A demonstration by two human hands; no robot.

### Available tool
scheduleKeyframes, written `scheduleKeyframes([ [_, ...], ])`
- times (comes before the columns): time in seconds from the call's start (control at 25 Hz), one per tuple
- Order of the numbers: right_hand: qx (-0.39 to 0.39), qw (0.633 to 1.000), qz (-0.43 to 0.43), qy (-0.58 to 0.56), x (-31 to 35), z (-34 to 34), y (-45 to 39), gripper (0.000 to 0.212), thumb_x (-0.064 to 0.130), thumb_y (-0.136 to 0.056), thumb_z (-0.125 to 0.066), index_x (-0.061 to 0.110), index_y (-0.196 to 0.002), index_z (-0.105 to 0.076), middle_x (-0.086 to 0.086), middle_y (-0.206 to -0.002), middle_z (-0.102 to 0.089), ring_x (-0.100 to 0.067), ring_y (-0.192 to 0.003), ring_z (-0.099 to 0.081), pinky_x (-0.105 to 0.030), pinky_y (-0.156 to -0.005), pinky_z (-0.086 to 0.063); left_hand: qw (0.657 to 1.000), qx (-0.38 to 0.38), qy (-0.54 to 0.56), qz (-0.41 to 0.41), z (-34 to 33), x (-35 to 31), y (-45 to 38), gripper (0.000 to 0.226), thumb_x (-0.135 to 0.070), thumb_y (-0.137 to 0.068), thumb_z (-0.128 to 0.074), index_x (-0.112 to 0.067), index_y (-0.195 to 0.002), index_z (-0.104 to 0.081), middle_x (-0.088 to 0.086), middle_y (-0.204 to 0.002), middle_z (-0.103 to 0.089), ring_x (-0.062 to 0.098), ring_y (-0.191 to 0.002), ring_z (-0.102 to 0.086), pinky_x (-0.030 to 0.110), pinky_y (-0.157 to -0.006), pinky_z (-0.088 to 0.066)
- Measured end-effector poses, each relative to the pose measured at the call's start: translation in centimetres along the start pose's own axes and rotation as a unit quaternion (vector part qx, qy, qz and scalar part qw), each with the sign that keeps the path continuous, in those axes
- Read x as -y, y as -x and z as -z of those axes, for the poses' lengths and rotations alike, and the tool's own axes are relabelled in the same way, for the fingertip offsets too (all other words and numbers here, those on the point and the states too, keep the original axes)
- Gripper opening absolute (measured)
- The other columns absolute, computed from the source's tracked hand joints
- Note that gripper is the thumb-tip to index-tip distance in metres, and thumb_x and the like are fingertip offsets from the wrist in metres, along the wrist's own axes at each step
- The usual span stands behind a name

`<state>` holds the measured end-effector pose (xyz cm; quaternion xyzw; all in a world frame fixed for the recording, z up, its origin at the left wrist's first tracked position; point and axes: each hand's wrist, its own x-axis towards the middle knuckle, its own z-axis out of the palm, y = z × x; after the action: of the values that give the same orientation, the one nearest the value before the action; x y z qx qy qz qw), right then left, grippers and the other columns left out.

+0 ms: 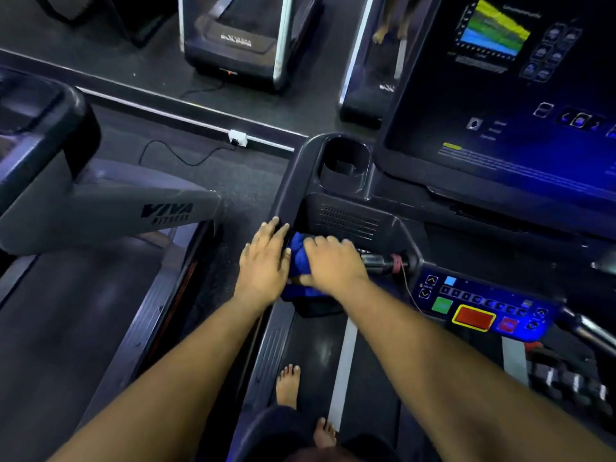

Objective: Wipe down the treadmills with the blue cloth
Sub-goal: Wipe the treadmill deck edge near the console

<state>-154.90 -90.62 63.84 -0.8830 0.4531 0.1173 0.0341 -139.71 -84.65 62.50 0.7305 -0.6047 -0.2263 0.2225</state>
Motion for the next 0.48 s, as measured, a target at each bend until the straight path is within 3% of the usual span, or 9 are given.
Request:
scheduleKeyframes([
  [0.08, 0.043, 0.999, 0.005, -0.029, -0.6, 1.1, -1.2, 0.082, 0.083, -0.068, -0.056, 0.017, -0.118, -0.053, -0.004, -0.115, -0.064, -0.028, -0.104, -0.062, -0.042, -0.081, -0.047, 0.998, 0.043, -0.045, -0.005, 0.1, 0.0, 0.2, 0.054, -0.030, -0.104, -0.035, -0.024, -0.156, -0.021, -0.004, -0.167, -0.007, 0.016, -0.153, -0.002, 0.054, -0.121, -0.014],
  [0.24, -0.108, 0.988, -0.018, 0.112, -0.9, -3.4, 4.4, 0.087, 0.071, -0.076, -0.059, 0.015, -0.141, -0.042, -0.007, -0.131, -0.054, -0.027, -0.119, -0.053, -0.052, -0.101, -0.040, 0.993, 0.039, -0.107, -0.017, -0.1, -0.3, 0.7, 0.062, -0.036, -0.102, -0.037, -0.021, -0.157, -0.013, -0.001, -0.167, -0.001, 0.019, -0.154, 0.002, 0.057, -0.121, -0.010],
  [0.32, -0.129, 0.985, -0.015, 0.116, -1.5, -3.7, 4.7, 0.086, 0.075, -0.076, -0.055, 0.016, -0.138, -0.047, -0.006, -0.126, -0.057, -0.026, -0.115, -0.055, -0.051, -0.096, -0.042, 0.995, 0.034, -0.096, -0.011, -0.1, -0.2, 0.6, 0.066, -0.039, -0.100, -0.042, -0.021, -0.157, -0.015, -0.001, -0.167, -0.002, 0.019, -0.154, 0.002, 0.056, -0.122, -0.009],
  [0.4, -0.067, 0.996, -0.019, 0.057, -2.1, -0.9, 2.1, 0.084, 0.087, -0.070, -0.048, 0.021, -0.122, -0.057, -0.002, -0.108, -0.064, -0.025, -0.100, -0.061, -0.043, -0.079, -0.043, 0.997, 0.032, -0.075, -0.010, 0.0, -0.2, 0.5, 0.064, -0.039, -0.100, -0.043, -0.022, -0.157, -0.018, -0.001, -0.167, -0.005, 0.018, -0.154, 0.000, 0.054, -0.122, -0.010],
  [0.48, 0.044, 0.998, -0.033, -0.017, -2.6, 1.3, -0.4, 0.084, 0.093, -0.067, -0.039, 0.025, -0.113, -0.059, 0.000, -0.102, -0.067, -0.026, -0.096, -0.064, -0.038, -0.069, -0.041, 0.998, 0.026, -0.060, -0.006, 0.0, -0.2, 0.5, 0.062, -0.040, -0.101, -0.043, -0.022, -0.156, -0.021, -0.001, -0.167, -0.007, 0.018, -0.153, -0.002, 0.054, -0.122, -0.012],
])
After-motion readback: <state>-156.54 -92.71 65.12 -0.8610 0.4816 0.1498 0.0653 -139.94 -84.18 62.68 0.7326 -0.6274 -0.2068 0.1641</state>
